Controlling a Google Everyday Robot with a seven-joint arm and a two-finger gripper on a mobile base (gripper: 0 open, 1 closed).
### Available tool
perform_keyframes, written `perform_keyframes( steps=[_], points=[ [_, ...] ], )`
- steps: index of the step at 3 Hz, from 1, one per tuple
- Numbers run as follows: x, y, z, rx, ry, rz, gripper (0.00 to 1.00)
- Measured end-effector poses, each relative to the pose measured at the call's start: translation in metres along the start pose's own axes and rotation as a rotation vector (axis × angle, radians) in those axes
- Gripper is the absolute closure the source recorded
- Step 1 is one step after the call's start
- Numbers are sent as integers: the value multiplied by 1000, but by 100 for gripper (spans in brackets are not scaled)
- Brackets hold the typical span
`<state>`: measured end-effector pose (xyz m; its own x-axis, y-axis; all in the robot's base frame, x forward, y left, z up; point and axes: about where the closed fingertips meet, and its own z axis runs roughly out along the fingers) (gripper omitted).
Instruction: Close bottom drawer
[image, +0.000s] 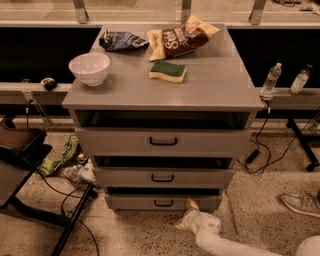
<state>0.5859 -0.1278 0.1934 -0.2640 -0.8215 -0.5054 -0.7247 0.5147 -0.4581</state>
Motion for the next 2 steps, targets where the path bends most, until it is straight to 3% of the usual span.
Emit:
perform_keyframes(
  steps=[1, 2],
  points=[
    [5, 10, -24, -38, 30, -39, 41],
    [36, 29, -83, -146, 143, -156, 66]
  ],
)
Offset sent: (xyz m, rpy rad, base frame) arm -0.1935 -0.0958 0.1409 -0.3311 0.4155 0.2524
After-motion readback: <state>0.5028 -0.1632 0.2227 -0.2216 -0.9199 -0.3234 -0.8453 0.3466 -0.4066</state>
